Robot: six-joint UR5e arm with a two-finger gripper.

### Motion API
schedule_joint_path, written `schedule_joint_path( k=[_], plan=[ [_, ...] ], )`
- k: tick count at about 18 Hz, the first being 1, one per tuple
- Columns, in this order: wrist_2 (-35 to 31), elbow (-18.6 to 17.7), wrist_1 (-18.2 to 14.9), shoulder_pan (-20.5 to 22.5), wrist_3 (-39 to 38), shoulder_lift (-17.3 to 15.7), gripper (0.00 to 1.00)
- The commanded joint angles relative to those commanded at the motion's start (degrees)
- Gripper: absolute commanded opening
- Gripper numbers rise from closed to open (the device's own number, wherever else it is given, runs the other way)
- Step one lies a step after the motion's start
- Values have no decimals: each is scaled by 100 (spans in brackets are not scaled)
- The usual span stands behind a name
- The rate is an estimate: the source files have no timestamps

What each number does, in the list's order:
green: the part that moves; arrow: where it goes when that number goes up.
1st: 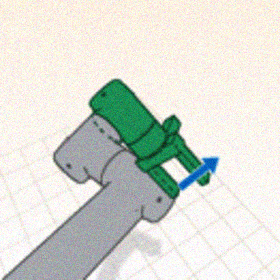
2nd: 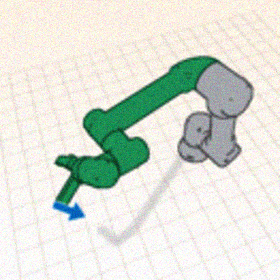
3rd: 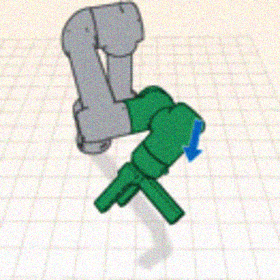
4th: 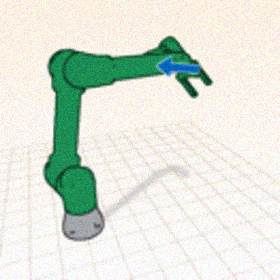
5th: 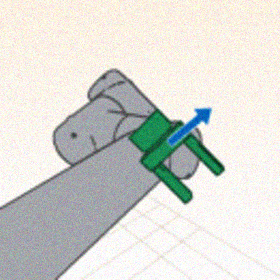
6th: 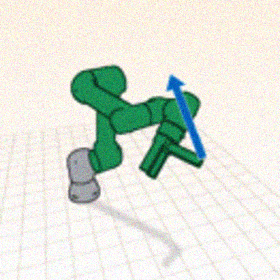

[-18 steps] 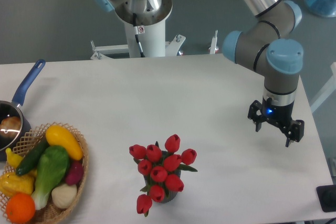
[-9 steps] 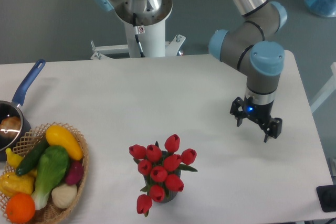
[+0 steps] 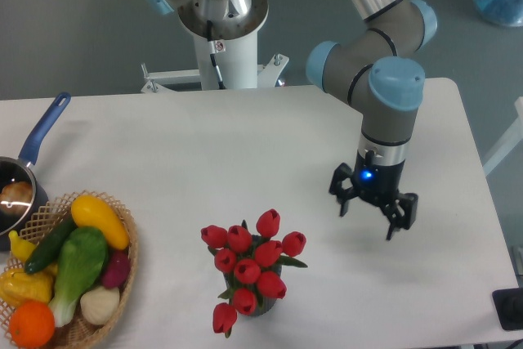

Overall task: Pick up the flowers from the vase
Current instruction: 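Move the open gripper toward the red tulip stems above the vase, then close the gripper around the tulip stems below the blooms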

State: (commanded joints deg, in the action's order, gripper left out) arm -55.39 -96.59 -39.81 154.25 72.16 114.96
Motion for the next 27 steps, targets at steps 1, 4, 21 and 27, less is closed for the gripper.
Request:
schedule_joint_path(
  k=[1, 4, 21, 27],
  plan=[
    [220, 0, 9, 18, 0, -9, 100],
    [1001, 0, 0, 27, 0, -18, 100],
    [2709, -36, -9, -263, -62, 202, 100],
    [2982, -35, -9, -351, -79, 211, 100]
  ],
)
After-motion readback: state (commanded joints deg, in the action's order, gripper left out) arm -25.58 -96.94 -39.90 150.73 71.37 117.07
